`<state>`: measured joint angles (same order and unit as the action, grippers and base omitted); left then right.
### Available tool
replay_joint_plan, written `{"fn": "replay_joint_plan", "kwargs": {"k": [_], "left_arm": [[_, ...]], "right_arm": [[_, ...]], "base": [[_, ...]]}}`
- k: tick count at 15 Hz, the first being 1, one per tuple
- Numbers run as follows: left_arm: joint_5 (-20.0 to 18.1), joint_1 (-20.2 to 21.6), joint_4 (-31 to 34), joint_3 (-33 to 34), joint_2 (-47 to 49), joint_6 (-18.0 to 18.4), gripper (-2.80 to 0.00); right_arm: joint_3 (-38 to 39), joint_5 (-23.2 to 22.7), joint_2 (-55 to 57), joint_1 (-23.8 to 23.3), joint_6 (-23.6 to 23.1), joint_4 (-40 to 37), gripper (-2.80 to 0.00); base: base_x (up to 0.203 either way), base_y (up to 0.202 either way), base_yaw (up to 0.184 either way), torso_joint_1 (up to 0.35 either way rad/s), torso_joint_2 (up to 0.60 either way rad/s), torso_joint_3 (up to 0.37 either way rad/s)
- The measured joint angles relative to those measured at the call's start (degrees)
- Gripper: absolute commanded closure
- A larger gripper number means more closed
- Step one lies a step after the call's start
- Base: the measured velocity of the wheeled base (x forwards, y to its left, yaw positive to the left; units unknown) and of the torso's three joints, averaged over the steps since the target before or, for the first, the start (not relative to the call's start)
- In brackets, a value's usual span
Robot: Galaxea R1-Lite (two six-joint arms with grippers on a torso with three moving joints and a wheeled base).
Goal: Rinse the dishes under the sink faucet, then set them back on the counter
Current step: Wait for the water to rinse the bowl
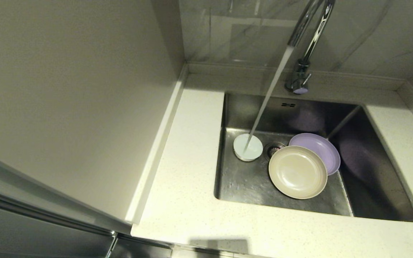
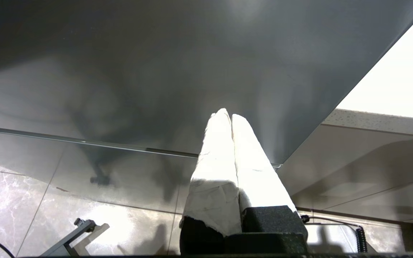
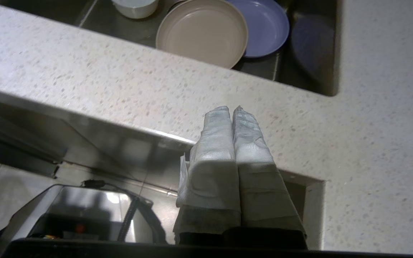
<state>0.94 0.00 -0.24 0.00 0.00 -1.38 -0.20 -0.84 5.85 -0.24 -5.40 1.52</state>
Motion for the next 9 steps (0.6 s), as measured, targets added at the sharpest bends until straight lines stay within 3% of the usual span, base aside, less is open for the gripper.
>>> {"fn": "replay_joint_plan", "kwargs": {"k": [5, 9], "left_arm": [[0.02, 0.00, 0.00, 0.00, 0.00, 0.01, 0.00], [-0.01, 0.00, 0.02, 0.00, 0.00, 0.00, 0.00]], "right_arm": [[0.16, 0.16, -5.41, 0.46, 4.13, -1.63, 0.00], [0.18, 0.14, -5.98, 0.50, 4.24, -1.68, 0.00]], "base": [[0.000, 0.000, 0.000, 0.000, 0.00, 0.000], [0.000, 0.000, 0.000, 0.000, 0.00, 0.000]]}}
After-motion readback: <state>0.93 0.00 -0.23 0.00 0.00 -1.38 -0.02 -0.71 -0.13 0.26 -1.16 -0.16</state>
